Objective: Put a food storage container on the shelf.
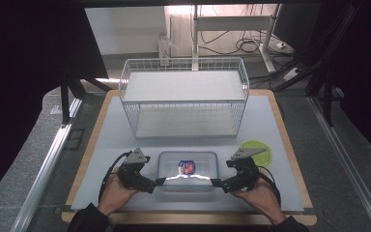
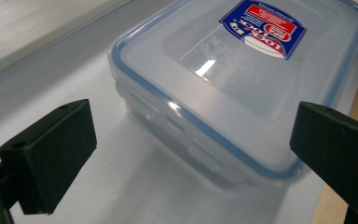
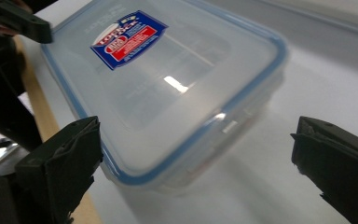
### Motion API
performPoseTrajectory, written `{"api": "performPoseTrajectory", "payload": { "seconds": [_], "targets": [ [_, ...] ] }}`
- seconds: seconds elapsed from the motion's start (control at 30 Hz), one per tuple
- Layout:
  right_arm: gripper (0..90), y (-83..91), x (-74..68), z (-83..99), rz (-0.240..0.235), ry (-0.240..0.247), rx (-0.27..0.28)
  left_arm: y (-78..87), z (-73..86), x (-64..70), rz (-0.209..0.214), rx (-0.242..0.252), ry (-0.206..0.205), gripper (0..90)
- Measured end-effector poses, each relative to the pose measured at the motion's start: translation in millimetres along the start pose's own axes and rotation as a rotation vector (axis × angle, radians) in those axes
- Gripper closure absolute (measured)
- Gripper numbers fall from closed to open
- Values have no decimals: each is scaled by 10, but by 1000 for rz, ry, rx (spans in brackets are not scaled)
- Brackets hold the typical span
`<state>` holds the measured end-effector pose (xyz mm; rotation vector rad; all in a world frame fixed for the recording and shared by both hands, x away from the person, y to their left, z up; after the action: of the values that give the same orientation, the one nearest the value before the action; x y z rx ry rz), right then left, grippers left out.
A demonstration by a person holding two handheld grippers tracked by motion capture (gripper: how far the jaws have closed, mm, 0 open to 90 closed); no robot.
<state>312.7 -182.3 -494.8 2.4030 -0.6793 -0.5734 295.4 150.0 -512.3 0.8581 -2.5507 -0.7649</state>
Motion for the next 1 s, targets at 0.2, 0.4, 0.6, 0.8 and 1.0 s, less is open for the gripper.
{"api": "performPoseTrajectory", "payload": {
  "seconds": [0.2,0.4,0.6,0.8,1.0],
  "targets": [
    [31,-167,10,-39,-37,-34,-48,-116,-16,-123,88,12,102,0],
    [33,-291,53,-71,-75,-119,-70,-248,42,-134,240,-17,194,0],
    [52,-309,83,-54,-103,-184,-75,-194,41,-101,231,-35,190,23],
    [159,-209,70,0,-134,-201,-67,-64,109,-77,240,-8,200,153],
    [349,-49,106,22,-162,-216,-11,87,184,-44,252,51,220,323]
  ]
}}
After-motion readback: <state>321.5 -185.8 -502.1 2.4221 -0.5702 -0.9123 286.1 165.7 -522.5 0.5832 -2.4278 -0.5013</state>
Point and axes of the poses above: each handheld gripper's, and its own axes: y roughly backward along the jaws, z roughly out of its underside, x roughly to its right, the point moved 2 cm from there along -y, roughly forward along the jaws, and after that the axes turned 3 degrees about x, right-handed, at the moved point
